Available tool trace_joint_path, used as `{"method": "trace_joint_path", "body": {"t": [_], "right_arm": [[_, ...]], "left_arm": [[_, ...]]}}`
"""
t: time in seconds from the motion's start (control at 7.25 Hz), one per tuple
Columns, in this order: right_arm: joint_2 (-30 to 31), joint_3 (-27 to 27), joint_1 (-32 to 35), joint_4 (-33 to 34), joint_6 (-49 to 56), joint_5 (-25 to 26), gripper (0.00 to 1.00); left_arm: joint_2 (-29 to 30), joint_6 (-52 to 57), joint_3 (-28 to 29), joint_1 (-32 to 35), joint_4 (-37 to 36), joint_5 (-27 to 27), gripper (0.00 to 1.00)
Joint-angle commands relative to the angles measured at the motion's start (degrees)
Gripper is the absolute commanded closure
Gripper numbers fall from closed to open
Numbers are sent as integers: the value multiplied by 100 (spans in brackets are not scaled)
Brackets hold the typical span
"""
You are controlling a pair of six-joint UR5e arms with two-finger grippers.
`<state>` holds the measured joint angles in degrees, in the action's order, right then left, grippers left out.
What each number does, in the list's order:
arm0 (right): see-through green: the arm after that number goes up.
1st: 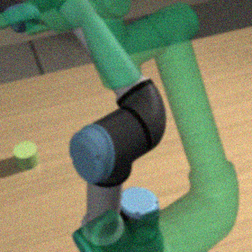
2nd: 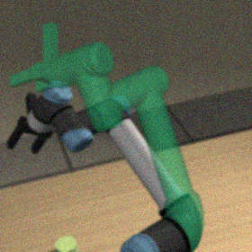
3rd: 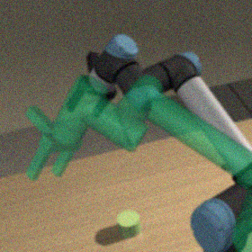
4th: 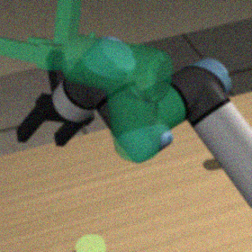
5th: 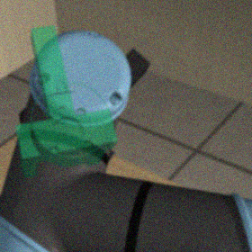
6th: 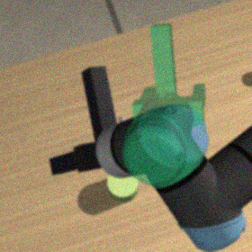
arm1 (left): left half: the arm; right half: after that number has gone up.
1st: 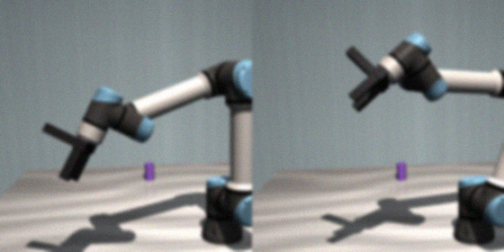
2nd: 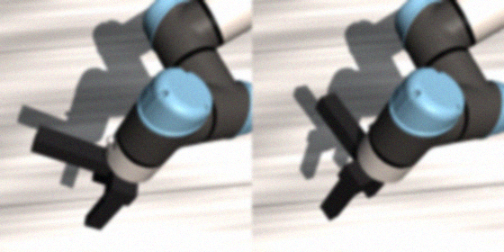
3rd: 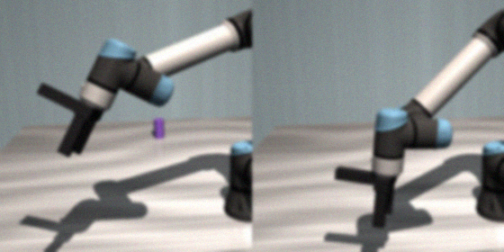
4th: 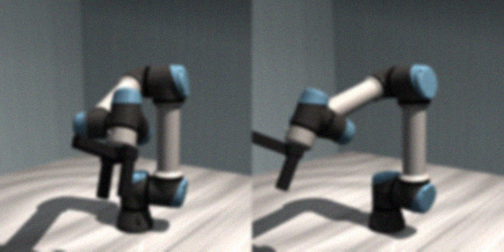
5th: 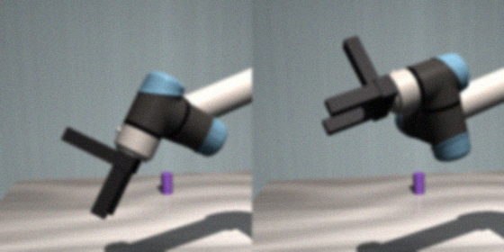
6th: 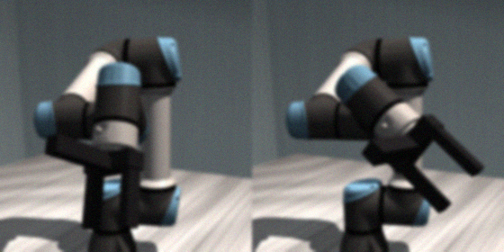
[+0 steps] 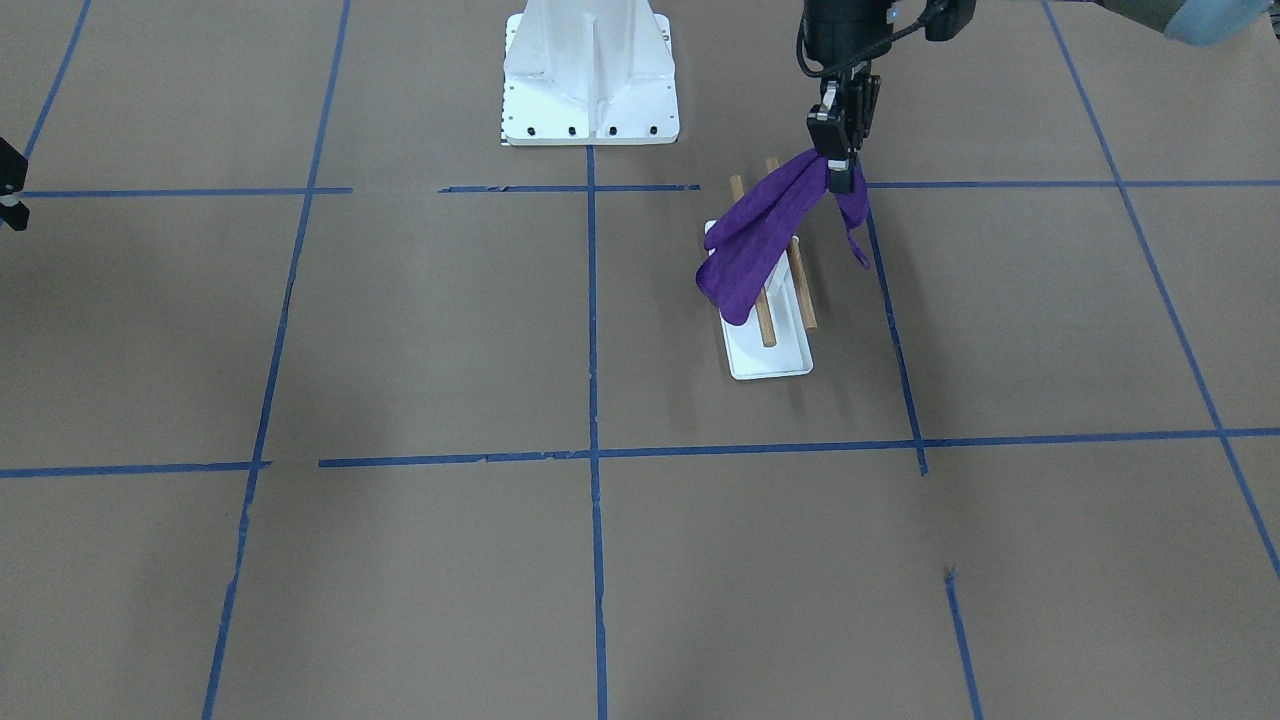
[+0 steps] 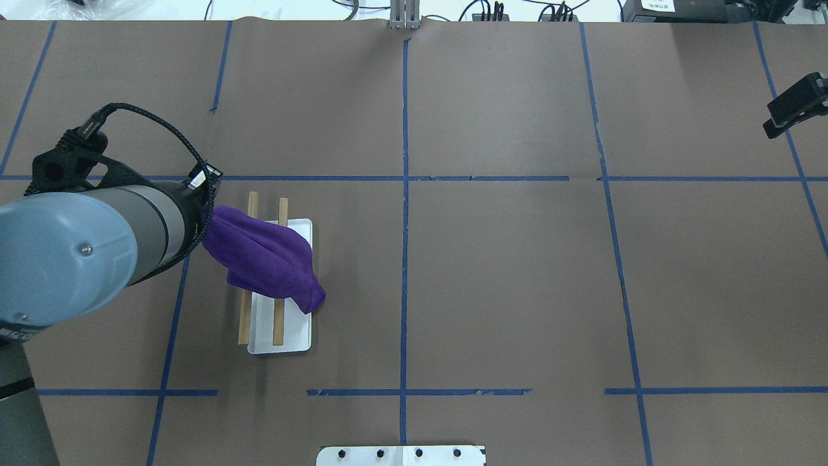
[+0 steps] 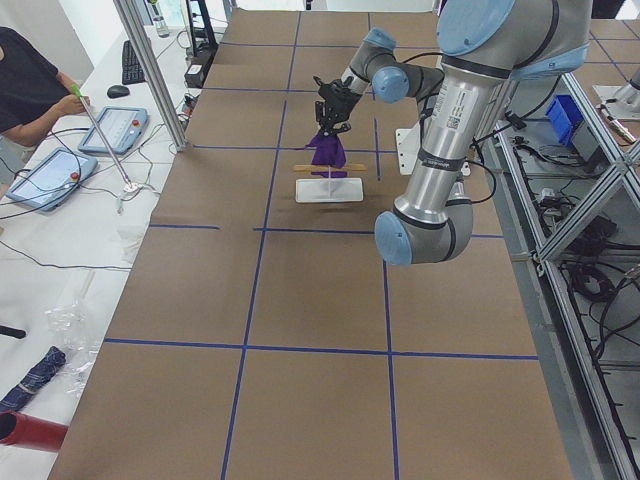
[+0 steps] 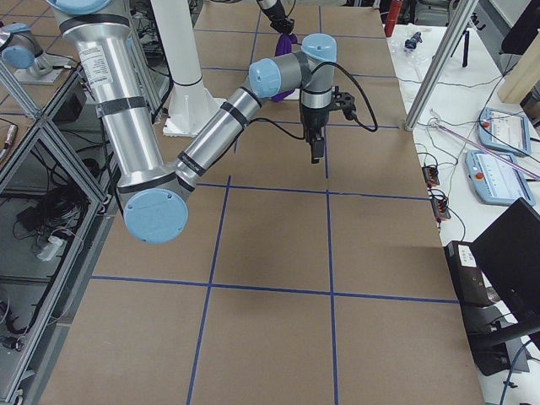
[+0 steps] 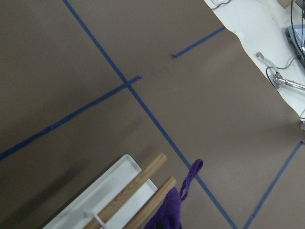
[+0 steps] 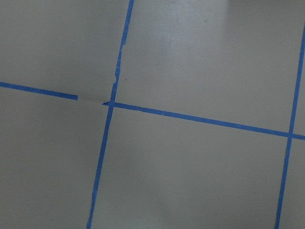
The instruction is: Hang towel on rack
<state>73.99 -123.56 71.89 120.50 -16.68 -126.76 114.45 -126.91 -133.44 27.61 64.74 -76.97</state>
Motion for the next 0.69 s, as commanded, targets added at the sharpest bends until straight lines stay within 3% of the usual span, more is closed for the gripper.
{"method": "trace_joint_path", "body": {"t": [0.0,0.28,0.55], "right_arm": [[-25,7,44,0,-10,-95,0],[-42,-2,79,0,-10,-156,0],[-51,-2,88,-9,-10,-174,0]], "left_arm": [[-72,17,596,78,47,-2,100],[-378,70,705,96,108,24,100],[-765,79,1124,96,817,42,100]]}}
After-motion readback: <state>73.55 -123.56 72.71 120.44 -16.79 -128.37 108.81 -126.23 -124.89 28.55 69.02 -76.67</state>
